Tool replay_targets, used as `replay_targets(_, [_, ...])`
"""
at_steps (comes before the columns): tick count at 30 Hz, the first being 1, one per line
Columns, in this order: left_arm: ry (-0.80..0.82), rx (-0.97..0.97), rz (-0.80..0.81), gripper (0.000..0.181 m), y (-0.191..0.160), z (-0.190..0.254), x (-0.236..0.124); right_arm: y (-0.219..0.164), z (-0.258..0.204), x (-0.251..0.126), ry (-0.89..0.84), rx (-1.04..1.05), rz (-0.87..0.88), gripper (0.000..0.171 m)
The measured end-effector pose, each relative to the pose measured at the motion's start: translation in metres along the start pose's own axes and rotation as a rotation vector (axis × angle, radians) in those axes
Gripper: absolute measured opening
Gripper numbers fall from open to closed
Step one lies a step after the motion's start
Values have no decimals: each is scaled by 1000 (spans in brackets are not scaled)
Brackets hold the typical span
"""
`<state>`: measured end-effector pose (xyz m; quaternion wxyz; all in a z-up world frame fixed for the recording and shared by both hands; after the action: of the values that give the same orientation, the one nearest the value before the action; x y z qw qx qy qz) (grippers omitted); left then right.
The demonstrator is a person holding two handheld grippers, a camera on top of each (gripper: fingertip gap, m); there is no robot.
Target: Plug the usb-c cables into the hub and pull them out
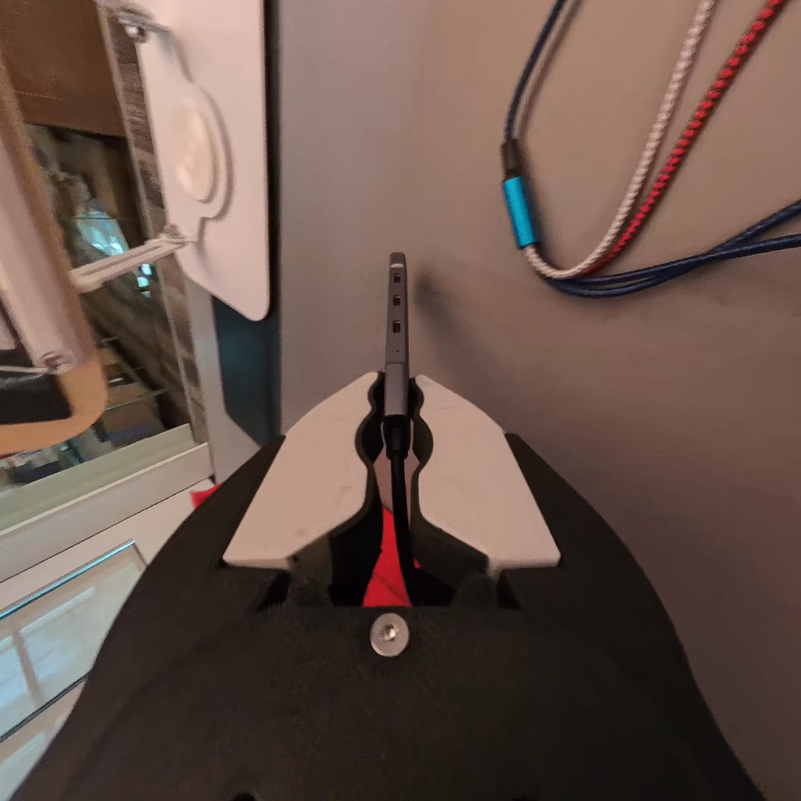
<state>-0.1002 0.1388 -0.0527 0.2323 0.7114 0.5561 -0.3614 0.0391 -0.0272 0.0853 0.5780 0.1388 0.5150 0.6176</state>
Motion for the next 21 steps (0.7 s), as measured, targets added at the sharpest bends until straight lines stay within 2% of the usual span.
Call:
replay_targets(5, [-52,25,-45,12,4,14,5,1,1,-4,-18,-15,-18,36])
replay_targets(10, [-239,-8,-132,29,-3,26,13,2,-1,-5,-26,-33,-34,36])
replay_targets(13, [-286,-29,-147,31,-4,27,15,2,-2,-5,-27,-41,-47,37])
replay_targets(17, [-331,-48,-83,39,-5,23,-4,1,-2,-8,-17,-45,-50,37])
replay_targets(21, [-317,-62,47,43,-7,16,-41,9,-2,-21,37,-9,50,37])
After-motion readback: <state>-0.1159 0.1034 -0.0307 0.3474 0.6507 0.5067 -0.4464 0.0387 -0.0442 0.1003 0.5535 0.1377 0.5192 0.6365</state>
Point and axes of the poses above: each gripper's, where its closed fingertips meet, x out along the fingers, y out of its top, z = x × y across the jaws, the point moved 7 cm from there along -x, back along the fingers, and after that the axes turned 11 degrees about -z, right-handed, at the moved point
